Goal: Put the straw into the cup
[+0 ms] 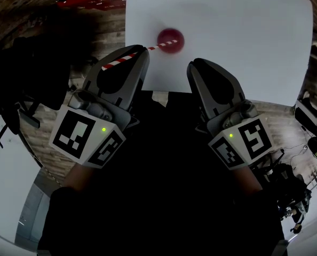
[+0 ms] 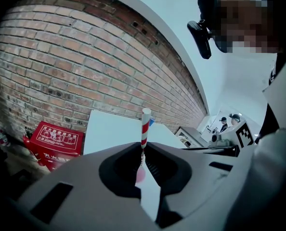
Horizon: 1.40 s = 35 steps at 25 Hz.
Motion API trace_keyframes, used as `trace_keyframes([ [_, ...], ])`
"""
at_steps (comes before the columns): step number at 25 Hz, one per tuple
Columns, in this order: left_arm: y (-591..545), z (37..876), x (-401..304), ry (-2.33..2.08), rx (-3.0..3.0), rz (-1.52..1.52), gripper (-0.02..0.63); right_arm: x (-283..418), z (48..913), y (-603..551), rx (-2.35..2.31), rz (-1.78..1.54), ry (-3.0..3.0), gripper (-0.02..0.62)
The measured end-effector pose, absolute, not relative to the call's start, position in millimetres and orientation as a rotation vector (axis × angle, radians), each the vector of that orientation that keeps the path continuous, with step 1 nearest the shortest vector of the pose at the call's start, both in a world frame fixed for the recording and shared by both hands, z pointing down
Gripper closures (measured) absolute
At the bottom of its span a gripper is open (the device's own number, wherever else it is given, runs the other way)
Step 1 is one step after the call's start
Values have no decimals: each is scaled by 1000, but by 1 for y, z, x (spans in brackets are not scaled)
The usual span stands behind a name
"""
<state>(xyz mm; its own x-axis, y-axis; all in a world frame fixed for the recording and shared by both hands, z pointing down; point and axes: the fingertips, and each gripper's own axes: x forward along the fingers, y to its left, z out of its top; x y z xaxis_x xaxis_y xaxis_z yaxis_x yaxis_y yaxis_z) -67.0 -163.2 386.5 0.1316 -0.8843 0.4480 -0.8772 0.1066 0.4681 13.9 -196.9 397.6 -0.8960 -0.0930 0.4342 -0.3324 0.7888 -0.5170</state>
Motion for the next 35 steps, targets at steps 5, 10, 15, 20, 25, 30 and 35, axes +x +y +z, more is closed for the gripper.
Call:
trace_keyframes([
  [5,-167,395,-68,-1705,1722,-8,568,16,404,-198,322,863,-2573,532],
  [10,-162,397,-69,-1702,1715,-11,568,18,405,-190,321,872,-2564,532],
  [15,-182,411,-73,-1688,1705,5,568,16,419,-206,326,902,-2539,532],
  [20,-184,416,-73,-1680,1702,8,568,17,424,-206,335,917,-2530,532],
  [25,-184,424,-74,-1678,1695,15,568,18,429,-205,342,932,-2520,532],
  [30,-183,432,-78,-1678,1685,22,568,19,435,-202,352,943,-2504,532],
  [35,-181,440,-79,-1678,1672,33,568,20,437,-200,353,951,-2500,532],
])
